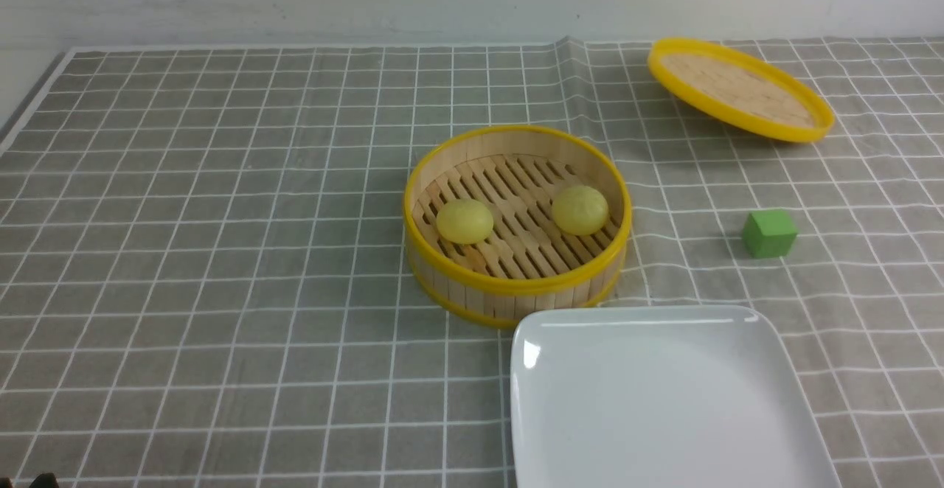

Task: Put the steamed buns into the plate on the grey tablecloth.
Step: 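Reach toward a bun in the bamboo steamer with the right gripper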

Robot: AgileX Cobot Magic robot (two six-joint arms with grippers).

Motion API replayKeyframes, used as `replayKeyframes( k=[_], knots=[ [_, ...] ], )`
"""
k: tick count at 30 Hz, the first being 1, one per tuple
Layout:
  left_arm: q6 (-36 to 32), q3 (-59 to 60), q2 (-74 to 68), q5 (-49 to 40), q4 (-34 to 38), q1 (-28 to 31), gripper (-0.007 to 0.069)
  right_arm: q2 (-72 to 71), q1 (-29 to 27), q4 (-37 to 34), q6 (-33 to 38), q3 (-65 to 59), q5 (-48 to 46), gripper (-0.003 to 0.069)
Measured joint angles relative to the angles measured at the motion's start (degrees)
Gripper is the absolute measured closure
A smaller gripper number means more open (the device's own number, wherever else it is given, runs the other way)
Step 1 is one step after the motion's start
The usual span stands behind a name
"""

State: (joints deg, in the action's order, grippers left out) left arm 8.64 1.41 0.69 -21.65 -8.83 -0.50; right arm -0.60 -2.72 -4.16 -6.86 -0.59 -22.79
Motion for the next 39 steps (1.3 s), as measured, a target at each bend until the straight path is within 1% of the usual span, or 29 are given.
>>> replayKeyframes(
  k=[26, 28, 30, 31, 32, 33, 34, 35, 36, 39],
  knots=[
    [0.0, 0.0, 0.0, 0.0, 0.0, 0.0, 0.0384, 0.0, 0.0, -0.3, -0.3, 0.0, 0.3, 0.0419],
    [0.0, 0.0, 0.0, 0.0, 0.0, 0.0, 0.0384, 0.0, 0.0, -4.5, -2.7, -0.1, 0.9, 0.0419],
    [0.0, 0.0, 0.0, 0.0, 0.0, 0.0, 0.0384, 0.0, 0.0, -13.4, -8.8, -0.3, 1.0, 0.0419],
    [0.0, 0.0, 0.0, 0.0, 0.0, 0.0, 0.0384, 0.0, 0.0, -15.3, -9.4, -0.3, 1.0, 0.0419],
    [0.0, 0.0, 0.0, 0.0, 0.0, 0.0, 0.0384, 0.0, 0.0, -22.7, -13.9, -0.5, 0.7, 0.0419],
    [0.0, 0.0, 0.0, 0.0, 0.0, 0.0, 0.0384, 0.0, 0.0, -26.5, -16.1, -0.5, 0.5, 0.0419],
    [0.0, 0.0, 0.0, 0.0, 0.0, 0.0, 0.0384, 0.0, 0.0, -28.9, -17.3, -0.6, 0.2, 0.0419],
    [0.0, 0.0, 0.0, 0.0, 0.0, 0.0, 0.0384, 0.0, 0.0, -29.4, -17.8, -0.6, 0.2, 0.0419],
    [0.0, 0.0, 0.0, 0.0, 0.0, 0.0, 0.0384, 0.0, 0.0, -32.9, -18.9, -0.7, 0.0, 0.0419],
    [0.0, 0.0, 0.0, 0.0, 0.0, 0.0, 0.0384, 0.0, 0.0, -35.5, -19.2, -0.7, -0.1, 0.0419]
  ],
)
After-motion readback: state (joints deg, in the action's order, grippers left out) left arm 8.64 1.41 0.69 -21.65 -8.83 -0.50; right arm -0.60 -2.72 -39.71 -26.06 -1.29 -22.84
